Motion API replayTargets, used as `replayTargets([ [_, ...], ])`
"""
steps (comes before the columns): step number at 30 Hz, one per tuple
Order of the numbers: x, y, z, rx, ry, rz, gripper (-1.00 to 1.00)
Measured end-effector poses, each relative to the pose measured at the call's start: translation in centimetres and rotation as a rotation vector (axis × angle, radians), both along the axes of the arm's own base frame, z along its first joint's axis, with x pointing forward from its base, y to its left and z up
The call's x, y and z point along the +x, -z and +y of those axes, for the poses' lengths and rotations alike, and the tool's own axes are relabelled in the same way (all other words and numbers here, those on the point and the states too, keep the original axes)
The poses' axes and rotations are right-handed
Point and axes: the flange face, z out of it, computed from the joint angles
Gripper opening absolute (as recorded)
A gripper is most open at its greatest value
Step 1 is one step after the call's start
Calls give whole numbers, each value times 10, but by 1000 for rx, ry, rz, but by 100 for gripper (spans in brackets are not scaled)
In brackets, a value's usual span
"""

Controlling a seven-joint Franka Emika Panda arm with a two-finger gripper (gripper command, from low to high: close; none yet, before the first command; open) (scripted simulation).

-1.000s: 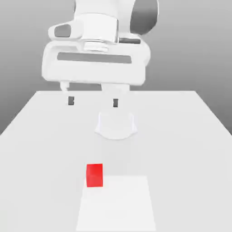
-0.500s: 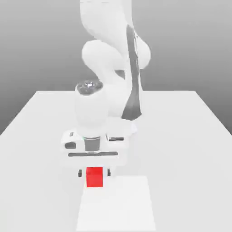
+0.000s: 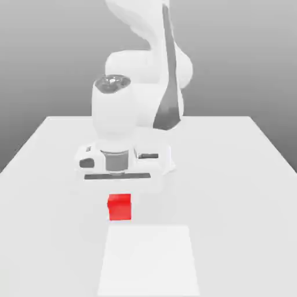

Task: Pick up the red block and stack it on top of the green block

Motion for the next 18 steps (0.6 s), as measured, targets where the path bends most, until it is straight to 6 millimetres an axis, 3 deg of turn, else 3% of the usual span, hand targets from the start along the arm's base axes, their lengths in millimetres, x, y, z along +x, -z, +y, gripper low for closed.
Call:
replayTargets([
  [10, 81, -17, -105, 23, 413, 1, -100],
  [18, 119, -28, -209, 9, 737, 5, -100],
])
